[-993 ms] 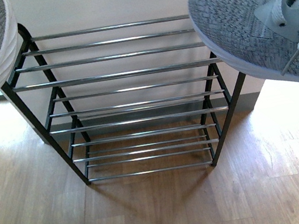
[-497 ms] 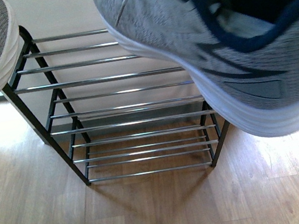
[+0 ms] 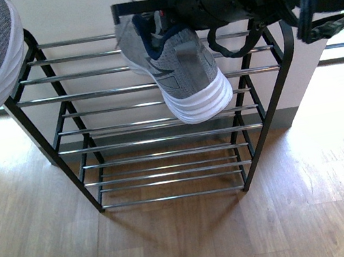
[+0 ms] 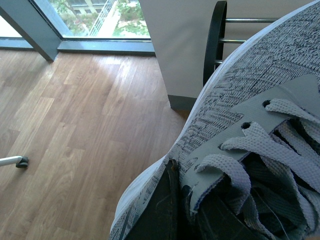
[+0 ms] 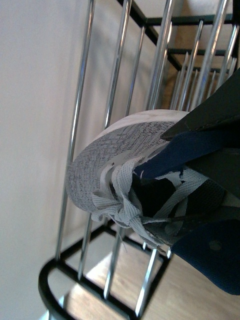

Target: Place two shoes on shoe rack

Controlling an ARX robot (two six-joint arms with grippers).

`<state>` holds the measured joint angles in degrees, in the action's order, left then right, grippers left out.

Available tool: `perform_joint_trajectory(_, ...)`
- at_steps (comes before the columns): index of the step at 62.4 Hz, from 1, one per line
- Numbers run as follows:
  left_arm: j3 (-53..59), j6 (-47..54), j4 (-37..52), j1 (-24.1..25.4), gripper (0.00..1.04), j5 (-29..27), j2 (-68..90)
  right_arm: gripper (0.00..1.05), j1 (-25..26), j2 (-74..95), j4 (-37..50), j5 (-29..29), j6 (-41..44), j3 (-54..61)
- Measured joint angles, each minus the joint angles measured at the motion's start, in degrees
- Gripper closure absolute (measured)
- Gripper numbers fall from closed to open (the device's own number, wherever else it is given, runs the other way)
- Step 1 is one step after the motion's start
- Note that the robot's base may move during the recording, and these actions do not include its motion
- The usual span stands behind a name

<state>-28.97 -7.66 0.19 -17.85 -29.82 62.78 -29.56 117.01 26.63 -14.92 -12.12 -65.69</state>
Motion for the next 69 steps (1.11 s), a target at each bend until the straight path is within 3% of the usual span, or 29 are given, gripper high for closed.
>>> perform_joint_trajectory(18,0.0,0.0,0.0,0.0,1.04,0.0,0.0,1.04,8.1,8.1,0.5,-3.3,-1.4,-7.1)
perform_joint_trajectory(38,0.0,0.0,0.0,0.0,1.04,0.0,0.0,1.04,13.2,9.0,-1.2,-5.5,-2.9,-10.3)
perform_joint_trajectory(69,0.0,0.0,0.0,0.0,1.04,0.0,0.0,1.04,14.0,9.4,-0.1,-10.1,0.0,-7.9)
